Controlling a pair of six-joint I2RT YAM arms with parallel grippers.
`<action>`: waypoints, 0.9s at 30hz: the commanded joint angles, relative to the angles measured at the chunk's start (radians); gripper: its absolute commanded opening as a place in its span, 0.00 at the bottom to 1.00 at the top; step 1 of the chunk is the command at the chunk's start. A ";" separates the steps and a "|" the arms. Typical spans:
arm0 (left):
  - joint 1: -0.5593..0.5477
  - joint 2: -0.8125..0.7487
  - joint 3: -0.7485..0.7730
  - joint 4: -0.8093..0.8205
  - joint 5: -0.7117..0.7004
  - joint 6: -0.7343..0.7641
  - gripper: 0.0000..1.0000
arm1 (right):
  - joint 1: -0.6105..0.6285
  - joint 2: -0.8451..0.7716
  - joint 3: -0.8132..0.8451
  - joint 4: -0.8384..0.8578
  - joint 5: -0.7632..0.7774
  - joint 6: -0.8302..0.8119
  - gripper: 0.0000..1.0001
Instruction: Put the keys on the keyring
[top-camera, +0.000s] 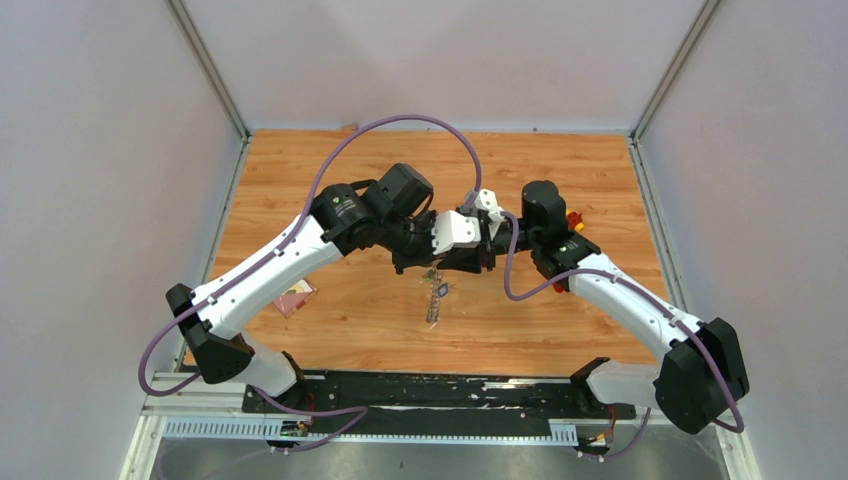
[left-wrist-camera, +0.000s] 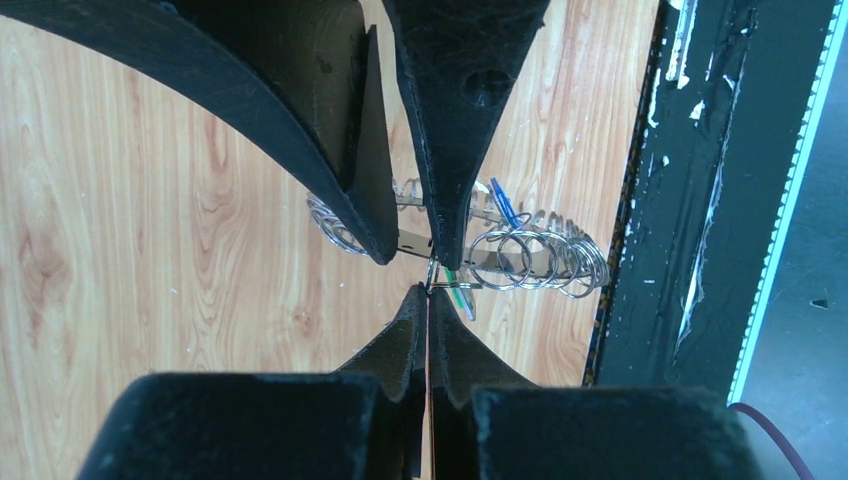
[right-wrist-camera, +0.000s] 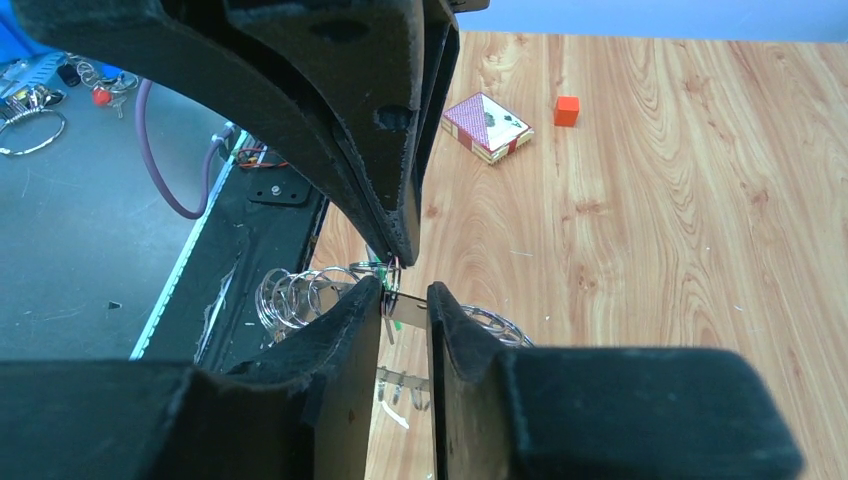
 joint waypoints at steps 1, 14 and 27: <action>-0.003 -0.029 -0.001 0.034 0.023 -0.015 0.00 | 0.006 -0.026 0.053 -0.003 0.002 -0.011 0.21; -0.003 -0.017 -0.008 0.044 0.032 -0.024 0.00 | 0.015 -0.025 0.058 -0.002 0.040 0.015 0.03; 0.065 -0.067 -0.042 0.142 0.073 -0.046 0.02 | 0.017 -0.041 0.071 -0.052 0.108 -0.018 0.00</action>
